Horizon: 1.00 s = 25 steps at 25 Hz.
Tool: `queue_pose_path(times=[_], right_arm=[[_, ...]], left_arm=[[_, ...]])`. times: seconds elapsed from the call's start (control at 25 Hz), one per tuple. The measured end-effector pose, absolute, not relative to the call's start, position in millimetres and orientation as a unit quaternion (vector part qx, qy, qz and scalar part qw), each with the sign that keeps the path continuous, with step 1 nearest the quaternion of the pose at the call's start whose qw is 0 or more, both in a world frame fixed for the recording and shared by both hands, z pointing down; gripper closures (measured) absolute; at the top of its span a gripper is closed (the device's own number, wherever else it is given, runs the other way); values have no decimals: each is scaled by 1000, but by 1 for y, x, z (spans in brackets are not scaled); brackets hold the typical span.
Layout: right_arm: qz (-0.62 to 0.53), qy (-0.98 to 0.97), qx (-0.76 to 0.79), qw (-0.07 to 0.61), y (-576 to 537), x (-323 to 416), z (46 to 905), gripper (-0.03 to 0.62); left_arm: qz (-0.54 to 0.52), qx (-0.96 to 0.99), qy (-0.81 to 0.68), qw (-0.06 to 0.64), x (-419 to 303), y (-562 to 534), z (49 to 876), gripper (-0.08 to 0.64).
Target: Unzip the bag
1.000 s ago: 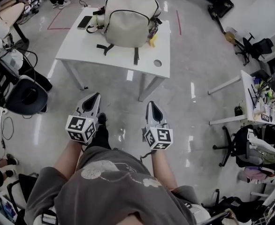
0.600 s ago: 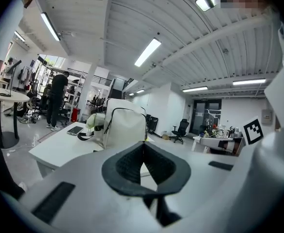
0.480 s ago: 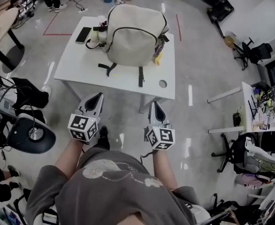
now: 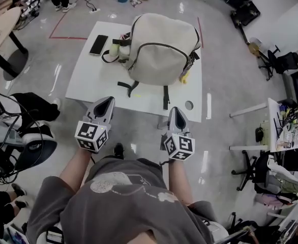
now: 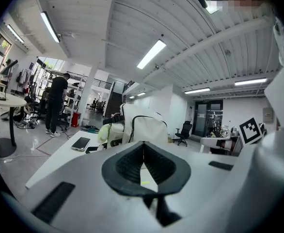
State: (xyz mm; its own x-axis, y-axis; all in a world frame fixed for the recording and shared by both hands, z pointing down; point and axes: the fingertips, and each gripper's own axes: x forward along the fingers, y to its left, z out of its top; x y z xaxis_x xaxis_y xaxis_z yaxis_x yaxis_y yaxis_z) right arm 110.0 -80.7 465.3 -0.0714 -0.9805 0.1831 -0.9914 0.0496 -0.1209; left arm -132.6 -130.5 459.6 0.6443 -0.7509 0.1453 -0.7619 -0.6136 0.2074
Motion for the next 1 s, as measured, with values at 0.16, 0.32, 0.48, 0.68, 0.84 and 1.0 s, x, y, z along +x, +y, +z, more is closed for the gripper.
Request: queue_pose_path(times=[0.16,0.32,0.48,0.68,0.84,1.0], right_arm=[[111,-713,691,30,-87,117,467,592],[109,-700,705,32,-96,137,470,592],[111,-697,707,30,-112,155,475,592],[117,-702,702,21,-151,180,477,592],[119,-712,691,19,-182,196,479,592],[124,-722,680,24,-207,211,481,592]], left_arm=[[20,904,-408,126,-132,-148,462,554],[21,914,-388,115,-117,-164,463,552],[27,917,-379,117,-98,-180,468,551],[46,920,-376,97,-74,-205,468,511],[62,911,-395,97,-63,-232,480,506],[88,907,-402,92,-51,-252,495,480]])
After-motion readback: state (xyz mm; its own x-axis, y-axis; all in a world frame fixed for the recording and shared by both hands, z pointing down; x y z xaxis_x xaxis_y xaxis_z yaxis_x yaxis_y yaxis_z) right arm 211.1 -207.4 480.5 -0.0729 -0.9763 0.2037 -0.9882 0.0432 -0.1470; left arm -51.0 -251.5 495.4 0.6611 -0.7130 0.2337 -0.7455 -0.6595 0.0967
